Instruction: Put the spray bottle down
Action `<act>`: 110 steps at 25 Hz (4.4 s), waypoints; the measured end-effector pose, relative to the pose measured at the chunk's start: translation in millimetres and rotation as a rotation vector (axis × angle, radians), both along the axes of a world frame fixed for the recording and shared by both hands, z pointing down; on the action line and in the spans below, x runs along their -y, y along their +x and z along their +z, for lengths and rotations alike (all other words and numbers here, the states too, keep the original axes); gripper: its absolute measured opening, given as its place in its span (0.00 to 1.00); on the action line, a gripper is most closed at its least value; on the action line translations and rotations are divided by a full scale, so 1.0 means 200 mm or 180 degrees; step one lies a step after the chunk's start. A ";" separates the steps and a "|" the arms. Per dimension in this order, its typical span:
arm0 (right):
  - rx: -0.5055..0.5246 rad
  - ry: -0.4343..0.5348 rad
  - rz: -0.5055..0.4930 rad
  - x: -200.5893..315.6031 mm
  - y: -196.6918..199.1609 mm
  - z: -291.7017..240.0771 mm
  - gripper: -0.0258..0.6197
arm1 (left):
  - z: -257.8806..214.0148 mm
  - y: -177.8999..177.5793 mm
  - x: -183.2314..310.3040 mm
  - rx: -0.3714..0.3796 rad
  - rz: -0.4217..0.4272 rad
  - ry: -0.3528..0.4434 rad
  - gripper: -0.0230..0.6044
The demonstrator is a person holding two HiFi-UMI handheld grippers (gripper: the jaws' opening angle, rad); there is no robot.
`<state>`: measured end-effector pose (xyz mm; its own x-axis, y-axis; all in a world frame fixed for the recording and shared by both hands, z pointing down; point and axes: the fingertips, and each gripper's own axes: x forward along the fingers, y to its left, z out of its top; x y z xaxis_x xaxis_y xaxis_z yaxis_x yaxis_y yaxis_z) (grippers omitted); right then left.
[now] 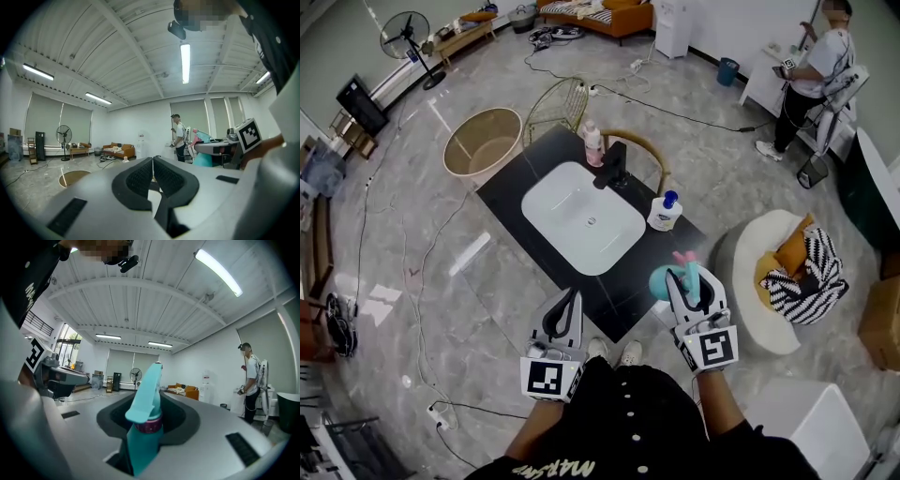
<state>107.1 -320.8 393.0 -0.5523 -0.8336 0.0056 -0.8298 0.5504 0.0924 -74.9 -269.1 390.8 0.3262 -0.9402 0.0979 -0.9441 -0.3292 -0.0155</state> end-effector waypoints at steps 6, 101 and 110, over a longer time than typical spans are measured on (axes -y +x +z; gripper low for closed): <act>-0.0098 -0.0129 0.0010 0.09 -0.08 0.14 0.23 | 0.07 -0.03 0.06 0.0016 0.0115 -0.0159 0.06; 0.0071 0.0132 0.0089 0.03 -0.04 -0.17 0.03 | -0.16 -0.03 0.24 -0.0018 0.0357 0.0290 0.06; 0.0119 0.0138 0.0056 0.04 -0.07 -0.16 0.03 | -0.14 -0.06 0.23 0.0015 0.0315 0.0266 0.06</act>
<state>92.2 -328.4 361.6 -0.5366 -0.8423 -0.0510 -0.8427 0.5318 0.0846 -87.7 -314.5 361.9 0.4174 -0.9084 0.0222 -0.9070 -0.4180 -0.0511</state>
